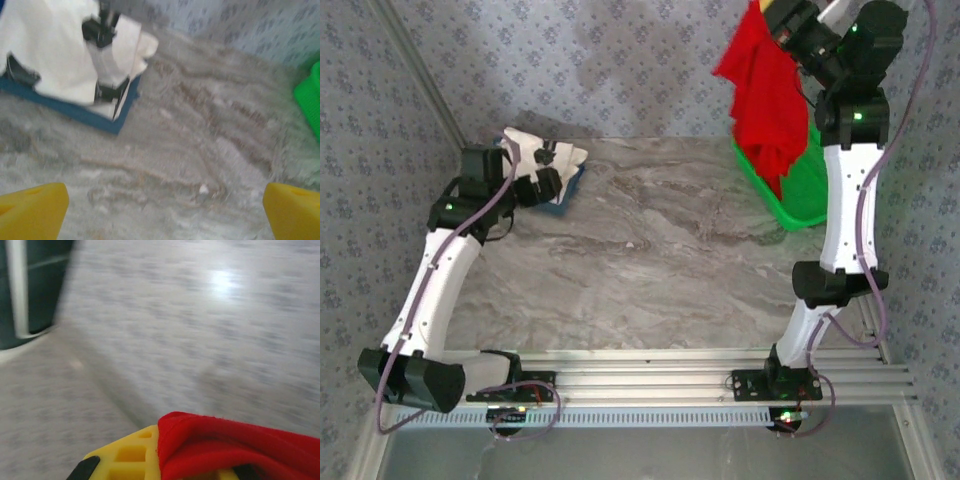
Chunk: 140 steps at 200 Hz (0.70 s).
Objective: Fold and stack the t-shirts
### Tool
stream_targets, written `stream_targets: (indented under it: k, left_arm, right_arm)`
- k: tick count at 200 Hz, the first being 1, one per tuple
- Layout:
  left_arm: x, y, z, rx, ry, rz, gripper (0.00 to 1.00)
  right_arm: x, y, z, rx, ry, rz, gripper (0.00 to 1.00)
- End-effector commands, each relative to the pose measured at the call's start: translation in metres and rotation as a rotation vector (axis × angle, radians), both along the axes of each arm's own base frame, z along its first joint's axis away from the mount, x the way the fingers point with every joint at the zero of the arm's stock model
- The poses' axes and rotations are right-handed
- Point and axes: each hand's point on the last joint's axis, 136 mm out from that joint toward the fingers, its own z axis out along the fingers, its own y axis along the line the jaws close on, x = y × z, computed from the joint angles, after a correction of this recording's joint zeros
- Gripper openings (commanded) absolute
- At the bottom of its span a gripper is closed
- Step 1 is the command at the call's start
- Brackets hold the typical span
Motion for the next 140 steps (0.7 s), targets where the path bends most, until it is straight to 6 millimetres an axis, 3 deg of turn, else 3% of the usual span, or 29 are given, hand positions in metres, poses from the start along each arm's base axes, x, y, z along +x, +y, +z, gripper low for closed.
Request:
stream_targets:
  k: [1,28,45,52,74,96,119,140]
  left_arm:
    - [0.009,0.006,0.061,-0.036,-0.166,-0.004,1.00]
    - [0.003,0.030,0.097,-0.046,-0.238,0.056,1.00]
    - [-0.005,0.038,0.110,-0.024,-0.274,0.076,1.00]
    - [-0.010,0.039,0.105,-0.013,-0.254,0.078,1.00]
    - [-0.019,0.038,0.093,-0.022,-0.235,0.074,1.00]
    - [-0.027,0.035,0.069,-0.048,-0.188,0.069,1.00]
    - [-0.038,0.018,0.038,-0.111,-0.131,-0.001,1.00]
    - [-0.052,0.006,0.000,-0.133,-0.048,-0.034,1.00]
  right_arm:
    - [-0.025,0.034,0.023,0.116,-0.006,0.194,0.00]
    - [-0.039,0.067,0.026,0.140,0.006,0.310,0.00]
    - [-0.032,0.087,-0.004,0.078,0.096,0.326,0.00]
    - [-0.026,0.098,-0.023,0.052,0.145,0.338,0.00]
    - [-0.008,0.134,-0.103,-0.020,0.333,0.383,0.00]
    - [0.001,0.166,-0.204,-0.112,0.542,0.396,0.00]
    - [-0.009,0.201,-0.311,-0.214,0.776,0.438,0.00]
    - [-0.029,0.232,-0.377,-0.284,0.920,0.488,0.00]
